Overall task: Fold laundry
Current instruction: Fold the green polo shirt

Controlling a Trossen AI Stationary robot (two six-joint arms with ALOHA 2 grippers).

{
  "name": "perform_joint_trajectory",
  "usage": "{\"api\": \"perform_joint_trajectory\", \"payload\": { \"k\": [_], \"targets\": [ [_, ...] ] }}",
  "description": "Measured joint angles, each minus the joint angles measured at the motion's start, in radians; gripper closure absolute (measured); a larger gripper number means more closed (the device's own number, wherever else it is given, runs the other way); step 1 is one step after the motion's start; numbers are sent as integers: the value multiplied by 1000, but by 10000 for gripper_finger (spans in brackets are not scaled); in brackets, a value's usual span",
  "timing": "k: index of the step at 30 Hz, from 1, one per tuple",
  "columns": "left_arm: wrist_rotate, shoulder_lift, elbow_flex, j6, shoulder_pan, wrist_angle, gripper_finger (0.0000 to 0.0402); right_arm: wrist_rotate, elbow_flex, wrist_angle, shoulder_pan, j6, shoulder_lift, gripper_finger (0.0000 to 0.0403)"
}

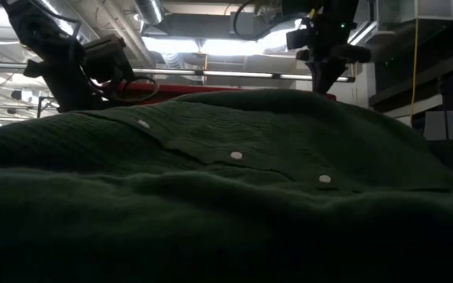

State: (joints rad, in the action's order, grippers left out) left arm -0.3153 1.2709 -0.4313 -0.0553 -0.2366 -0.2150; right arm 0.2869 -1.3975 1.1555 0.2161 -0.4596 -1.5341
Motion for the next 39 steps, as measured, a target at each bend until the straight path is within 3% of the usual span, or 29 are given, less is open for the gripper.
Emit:
{"api": "perform_joint_trajectory", "payload": {
  "k": [3,5,14,24,35,39],
  "targets": [
    [1,0,0,10,-9,0,372,29,0,2,0,12,0,402],
    [20,0,0,19,-14,0,391,34,0,6,0,12,0,402],
    [47,-4,-3,63,-19,-10,398,53,0,20,0,33,0,402],
    [-17,-4,-95,177,-19,-83,400,279,0,198,0,206,2,402],
    [-120,-4,-151,184,-18,-160,401,284,0,212,0,286,3,402],
    [-121,-4,-191,184,-18,-292,401,281,0,242,0,308,3,402]
  ]
}}
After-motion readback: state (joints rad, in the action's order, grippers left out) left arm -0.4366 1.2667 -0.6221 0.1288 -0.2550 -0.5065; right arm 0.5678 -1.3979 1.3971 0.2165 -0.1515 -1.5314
